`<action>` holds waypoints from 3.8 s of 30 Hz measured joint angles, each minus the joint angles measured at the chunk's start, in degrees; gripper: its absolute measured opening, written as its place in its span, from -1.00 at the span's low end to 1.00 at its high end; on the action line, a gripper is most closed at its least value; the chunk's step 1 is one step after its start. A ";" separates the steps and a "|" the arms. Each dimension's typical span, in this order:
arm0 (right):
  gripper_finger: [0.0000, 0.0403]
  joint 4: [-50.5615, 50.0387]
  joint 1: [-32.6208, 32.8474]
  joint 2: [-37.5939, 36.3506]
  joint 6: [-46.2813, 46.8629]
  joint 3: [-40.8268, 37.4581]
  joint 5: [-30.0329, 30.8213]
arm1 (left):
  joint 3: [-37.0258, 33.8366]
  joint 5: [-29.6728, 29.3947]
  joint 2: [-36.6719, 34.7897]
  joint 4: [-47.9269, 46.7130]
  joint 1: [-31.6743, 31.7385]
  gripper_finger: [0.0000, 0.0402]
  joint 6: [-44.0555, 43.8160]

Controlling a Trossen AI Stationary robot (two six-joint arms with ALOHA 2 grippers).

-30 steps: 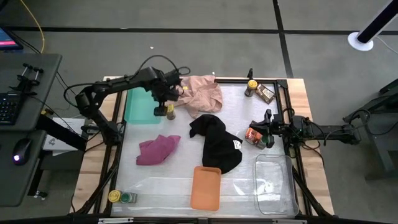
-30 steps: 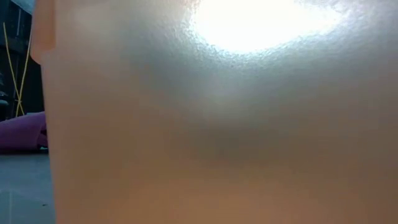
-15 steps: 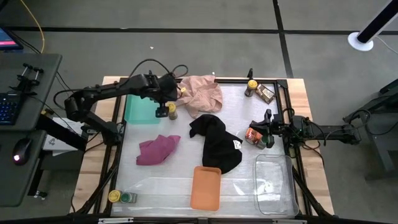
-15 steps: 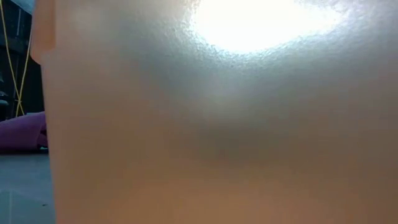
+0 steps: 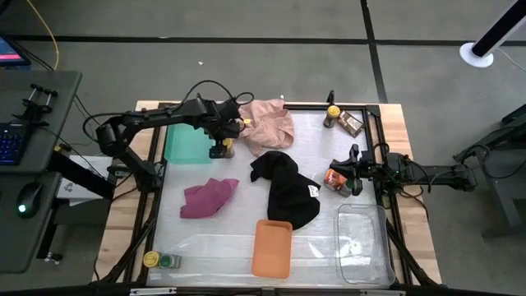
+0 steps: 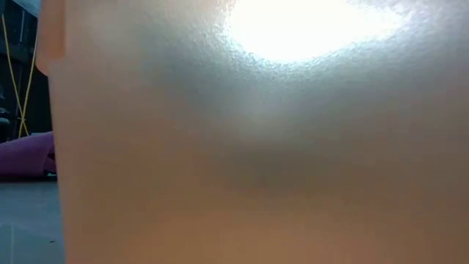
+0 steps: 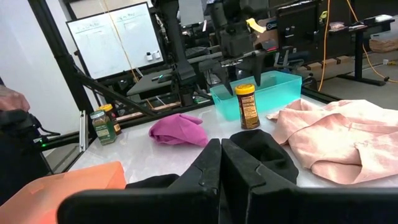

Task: Sort spices by type
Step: Put the top left yellow seasoning bottle into the green bin, then put the right yellow seasoning bottle into the green bin

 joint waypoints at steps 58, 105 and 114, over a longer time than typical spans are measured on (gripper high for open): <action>-1.00 -0.01 0.00 -0.02 0.00 0.02 0.01 | -0.65 -7.96 -9.13 -7.57 30.02 -0.06 -30.43; -1.00 -0.02 -0.01 0.00 0.00 0.02 0.00 | -2.77 -18.15 -2.66 -0.40 31.81 0.26 -66.98; -1.00 -0.02 0.02 0.00 0.00 0.02 0.00 | 6.21 -18.48 -3.61 3.02 33.82 0.27 -62.08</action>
